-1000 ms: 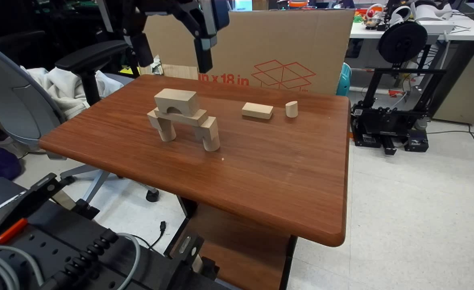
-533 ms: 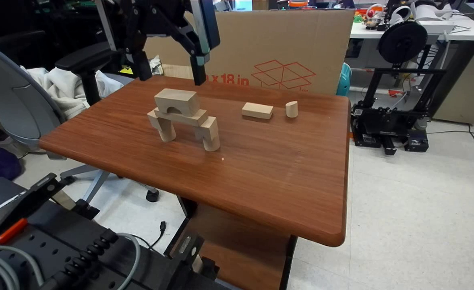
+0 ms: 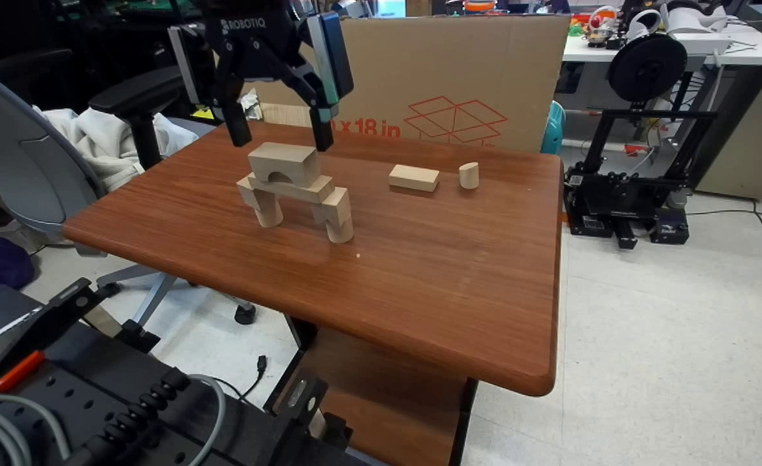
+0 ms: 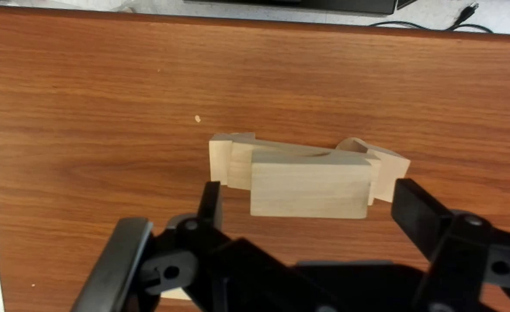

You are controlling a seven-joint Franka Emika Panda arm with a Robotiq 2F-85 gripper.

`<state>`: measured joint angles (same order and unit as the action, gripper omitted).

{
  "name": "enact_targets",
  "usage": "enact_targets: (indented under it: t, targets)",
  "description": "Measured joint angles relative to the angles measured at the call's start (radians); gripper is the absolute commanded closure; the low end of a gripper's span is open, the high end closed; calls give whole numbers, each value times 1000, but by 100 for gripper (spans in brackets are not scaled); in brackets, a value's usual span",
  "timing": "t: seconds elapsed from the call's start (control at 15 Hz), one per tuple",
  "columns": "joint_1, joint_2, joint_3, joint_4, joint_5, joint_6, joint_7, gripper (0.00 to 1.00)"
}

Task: Move the topmost rectangular block to the left

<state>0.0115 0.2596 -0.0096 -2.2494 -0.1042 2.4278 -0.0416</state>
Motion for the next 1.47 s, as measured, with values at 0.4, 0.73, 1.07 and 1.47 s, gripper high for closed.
enact_targets:
  t: [0.4,0.73,1.07,1.47]
  targets:
    - [4,27,0,5,-12,0,9,51]
    - [6,23,1,6,-14,0,13,57]
    - [29,-8,23,6,-12,0,29,57]
    - [86,-27,66,11,-12,-4,61,57]
